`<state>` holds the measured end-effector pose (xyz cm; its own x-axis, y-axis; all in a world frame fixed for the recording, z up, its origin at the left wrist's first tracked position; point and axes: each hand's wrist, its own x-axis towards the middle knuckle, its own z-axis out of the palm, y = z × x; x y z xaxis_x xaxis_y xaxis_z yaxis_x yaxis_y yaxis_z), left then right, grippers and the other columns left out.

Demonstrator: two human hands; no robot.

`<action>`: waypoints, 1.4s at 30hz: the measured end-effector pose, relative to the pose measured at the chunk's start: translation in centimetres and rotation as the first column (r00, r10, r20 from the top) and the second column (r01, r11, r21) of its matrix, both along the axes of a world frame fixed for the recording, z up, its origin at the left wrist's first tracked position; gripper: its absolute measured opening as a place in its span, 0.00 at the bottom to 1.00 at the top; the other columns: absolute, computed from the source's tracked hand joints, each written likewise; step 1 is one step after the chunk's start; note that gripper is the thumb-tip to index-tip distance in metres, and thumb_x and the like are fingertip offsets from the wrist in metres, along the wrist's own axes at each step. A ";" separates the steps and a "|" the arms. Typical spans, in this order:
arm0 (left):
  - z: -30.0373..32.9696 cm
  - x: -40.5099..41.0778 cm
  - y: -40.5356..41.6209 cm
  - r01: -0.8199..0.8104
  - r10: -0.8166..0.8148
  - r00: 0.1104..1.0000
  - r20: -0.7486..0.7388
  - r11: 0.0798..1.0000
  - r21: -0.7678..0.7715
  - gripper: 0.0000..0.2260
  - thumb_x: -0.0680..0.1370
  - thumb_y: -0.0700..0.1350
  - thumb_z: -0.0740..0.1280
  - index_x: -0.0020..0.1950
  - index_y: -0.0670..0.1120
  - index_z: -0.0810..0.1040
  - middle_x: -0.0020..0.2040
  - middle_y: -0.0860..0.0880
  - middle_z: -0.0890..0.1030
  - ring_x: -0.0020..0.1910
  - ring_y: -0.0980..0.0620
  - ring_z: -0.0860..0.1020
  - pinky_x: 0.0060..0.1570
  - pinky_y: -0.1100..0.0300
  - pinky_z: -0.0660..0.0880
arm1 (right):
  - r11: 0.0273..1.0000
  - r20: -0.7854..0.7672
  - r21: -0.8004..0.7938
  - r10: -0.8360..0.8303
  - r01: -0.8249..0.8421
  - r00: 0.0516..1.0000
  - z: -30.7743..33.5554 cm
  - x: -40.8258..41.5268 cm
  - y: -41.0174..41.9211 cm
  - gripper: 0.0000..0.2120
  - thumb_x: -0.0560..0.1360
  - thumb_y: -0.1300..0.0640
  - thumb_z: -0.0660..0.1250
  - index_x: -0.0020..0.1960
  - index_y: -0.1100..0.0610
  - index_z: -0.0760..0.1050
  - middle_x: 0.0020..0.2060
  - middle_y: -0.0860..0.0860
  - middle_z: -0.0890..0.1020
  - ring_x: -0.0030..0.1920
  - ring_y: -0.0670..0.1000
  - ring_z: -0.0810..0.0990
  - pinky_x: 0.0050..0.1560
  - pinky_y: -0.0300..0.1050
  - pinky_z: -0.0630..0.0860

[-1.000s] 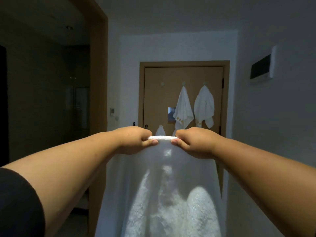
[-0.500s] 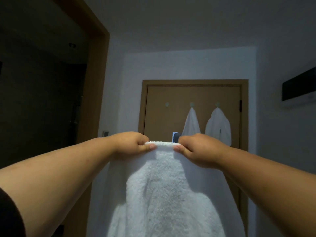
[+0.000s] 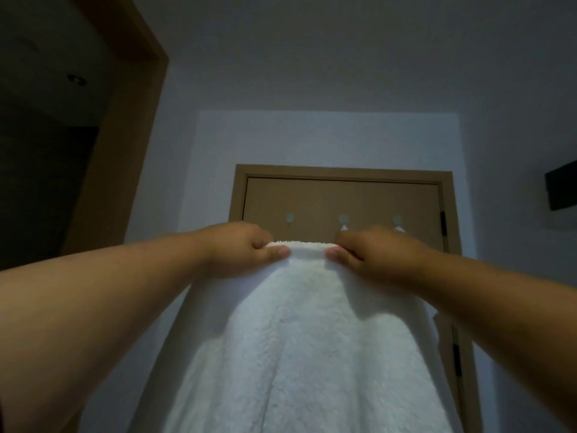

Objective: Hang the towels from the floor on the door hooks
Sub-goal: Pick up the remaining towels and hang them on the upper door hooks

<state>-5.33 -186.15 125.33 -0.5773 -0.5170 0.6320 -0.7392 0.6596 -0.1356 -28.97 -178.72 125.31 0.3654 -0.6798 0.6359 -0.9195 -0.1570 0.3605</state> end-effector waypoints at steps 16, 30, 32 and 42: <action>2.7 -3.1 -25.0 0.095 -0.096 0.995 -0.023 0.994 -0.057 0.22 0.80 0.62 0.51 0.35 0.50 0.71 0.32 0.53 0.71 0.32 0.56 0.70 0.36 0.60 0.67 | 0.994 -0.100 -0.087 -0.078 0.070 0.992 3.9 -3.6 -24.0 0.20 0.81 0.38 0.48 0.36 0.47 0.63 0.33 0.43 0.69 0.38 0.48 0.70 0.41 0.44 0.63; 5.8 -11.1 -44.9 -0.137 0.134 0.991 -0.030 0.979 -0.152 0.22 0.81 0.62 0.48 0.36 0.51 0.71 0.34 0.53 0.73 0.33 0.58 0.71 0.38 0.60 0.68 | 0.989 -0.145 -0.142 0.025 -0.046 0.989 7.5 -12.5 -46.8 0.19 0.81 0.38 0.47 0.42 0.47 0.68 0.34 0.42 0.69 0.38 0.44 0.70 0.44 0.43 0.65; 6.1 -11.7 -47.5 -0.161 0.159 0.987 -0.028 0.977 -0.142 0.22 0.81 0.62 0.48 0.36 0.52 0.71 0.35 0.53 0.73 0.34 0.58 0.71 0.37 0.60 0.68 | 0.988 -0.142 -0.148 0.015 -0.037 0.990 7.9 -13.0 -49.7 0.19 0.81 0.38 0.46 0.43 0.47 0.68 0.34 0.43 0.69 0.40 0.46 0.71 0.45 0.43 0.65; 9.1 -13.4 -58.9 -0.274 0.251 0.961 -0.120 0.928 -0.253 0.22 0.81 0.62 0.47 0.43 0.51 0.73 0.39 0.52 0.73 0.40 0.53 0.72 0.43 0.57 0.66 | 0.936 -0.099 -0.347 -0.090 0.051 0.991 10.5 -12.9 -60.4 0.18 0.82 0.39 0.46 0.43 0.47 0.66 0.38 0.47 0.73 0.40 0.50 0.70 0.44 0.46 0.65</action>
